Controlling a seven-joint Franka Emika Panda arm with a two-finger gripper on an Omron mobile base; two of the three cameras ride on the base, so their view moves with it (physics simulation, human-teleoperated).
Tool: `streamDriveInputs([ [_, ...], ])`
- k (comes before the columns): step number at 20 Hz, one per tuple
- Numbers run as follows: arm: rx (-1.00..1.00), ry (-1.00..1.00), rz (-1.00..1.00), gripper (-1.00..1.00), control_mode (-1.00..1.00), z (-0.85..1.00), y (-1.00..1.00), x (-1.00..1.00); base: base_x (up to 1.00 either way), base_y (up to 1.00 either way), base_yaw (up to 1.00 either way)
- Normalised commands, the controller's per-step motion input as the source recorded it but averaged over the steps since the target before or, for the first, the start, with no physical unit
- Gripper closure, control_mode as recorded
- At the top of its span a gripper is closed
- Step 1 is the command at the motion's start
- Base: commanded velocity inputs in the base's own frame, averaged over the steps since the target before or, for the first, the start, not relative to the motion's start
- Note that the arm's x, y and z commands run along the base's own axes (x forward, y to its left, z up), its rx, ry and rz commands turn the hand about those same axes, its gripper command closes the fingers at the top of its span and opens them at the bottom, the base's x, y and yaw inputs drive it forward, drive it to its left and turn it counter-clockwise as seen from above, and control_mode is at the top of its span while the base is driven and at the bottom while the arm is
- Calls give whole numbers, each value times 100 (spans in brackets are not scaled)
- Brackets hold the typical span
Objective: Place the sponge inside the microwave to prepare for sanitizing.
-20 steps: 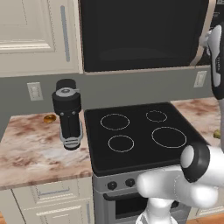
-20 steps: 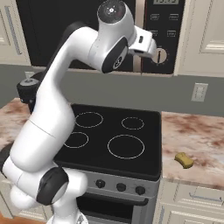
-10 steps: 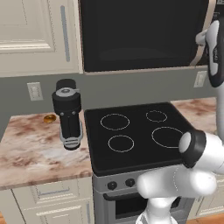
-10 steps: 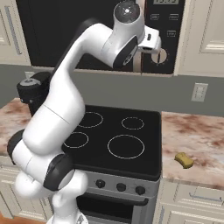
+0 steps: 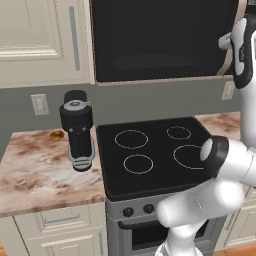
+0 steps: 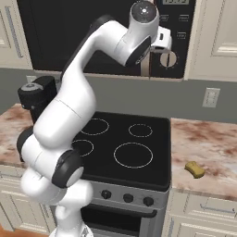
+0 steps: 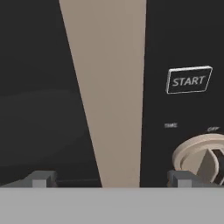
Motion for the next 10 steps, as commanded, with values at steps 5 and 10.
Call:
streamDriveInputs([
  [5,0,0,17,-100,-100,0,-20,20,0,0,0],
  [10,0,0,13,-100,-100,0,-13,21,0,0,0],
])
